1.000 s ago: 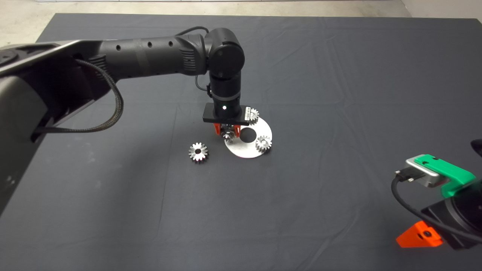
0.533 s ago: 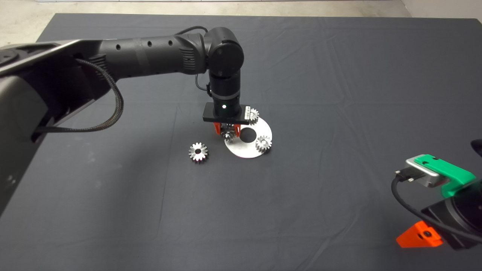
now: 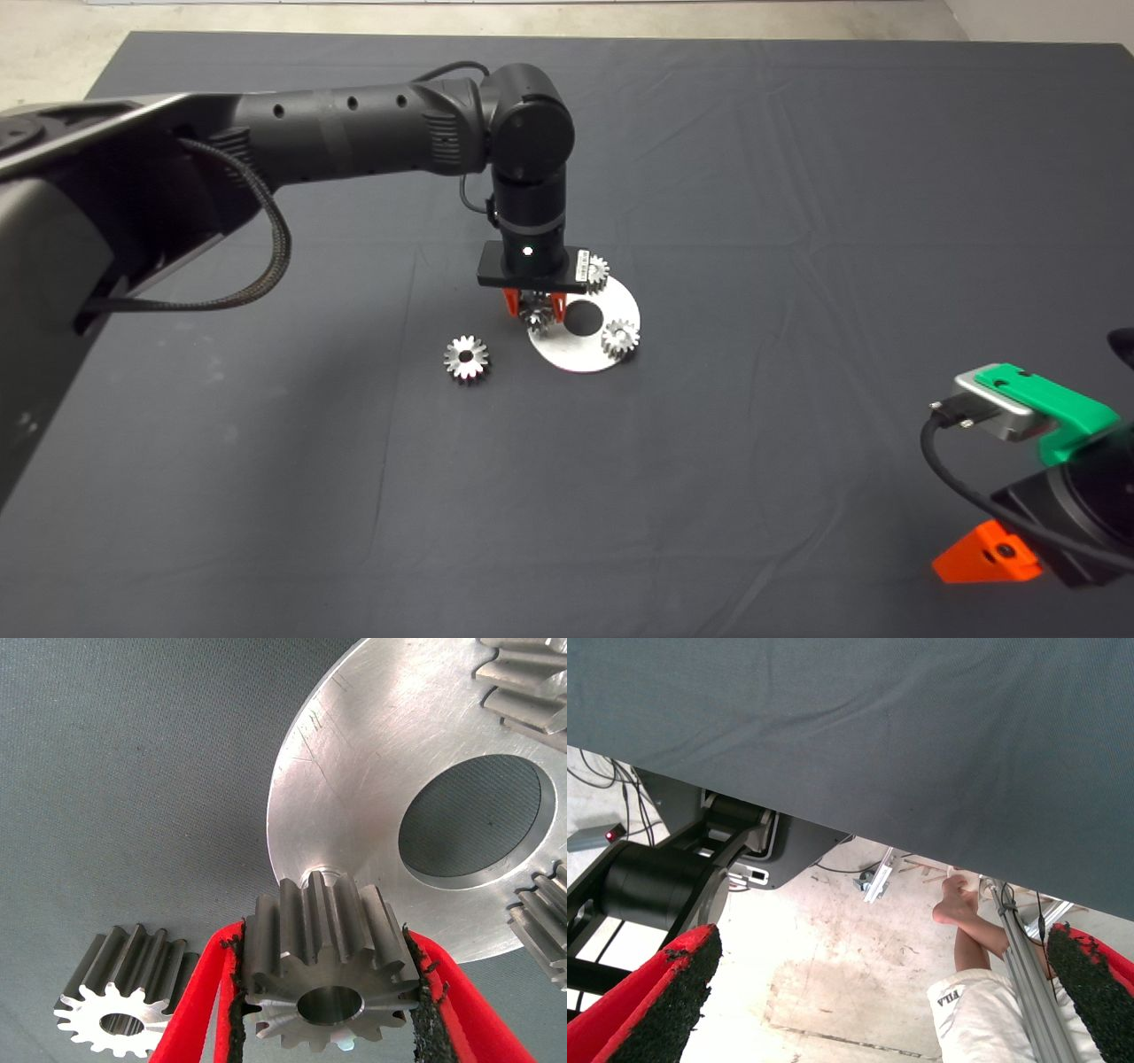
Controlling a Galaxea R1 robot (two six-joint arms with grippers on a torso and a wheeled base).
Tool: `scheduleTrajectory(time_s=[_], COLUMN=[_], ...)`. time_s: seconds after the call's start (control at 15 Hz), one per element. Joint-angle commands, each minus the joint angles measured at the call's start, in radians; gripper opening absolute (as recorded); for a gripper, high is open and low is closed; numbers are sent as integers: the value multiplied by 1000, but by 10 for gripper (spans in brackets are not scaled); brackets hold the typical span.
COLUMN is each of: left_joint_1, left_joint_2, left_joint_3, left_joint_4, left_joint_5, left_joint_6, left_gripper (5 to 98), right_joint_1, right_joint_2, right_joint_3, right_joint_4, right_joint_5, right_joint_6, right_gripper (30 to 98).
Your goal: Remove an incorrectly installed larger gear and replace it with the correct smaller gear
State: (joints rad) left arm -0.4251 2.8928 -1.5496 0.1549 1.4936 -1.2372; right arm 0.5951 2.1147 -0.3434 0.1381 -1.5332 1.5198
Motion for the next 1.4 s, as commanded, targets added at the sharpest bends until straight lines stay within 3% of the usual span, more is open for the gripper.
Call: scheduleTrajectory(time_s=[0.0, 0.93, 1.33], left_joint_1=[-24, -24, -21], left_joint_2=[6, 6, 12], left_joint_3=[8, 5, 2], left_joint_4=[-7, -41, -38], left_joint_5=[13, 37, 33], left_joint_6=[5, 5, 5], left_gripper=[360, 360, 359], right_joint_1=[9, 9, 9], right_joint_2=[2, 2, 3], right_joint_3=[3, 3, 3], right_joint_4=[31, 31, 31], right_joint_5=[-58, -58, -58], right_joint_6=[2, 2, 2], right_gripper=[969, 969, 969])
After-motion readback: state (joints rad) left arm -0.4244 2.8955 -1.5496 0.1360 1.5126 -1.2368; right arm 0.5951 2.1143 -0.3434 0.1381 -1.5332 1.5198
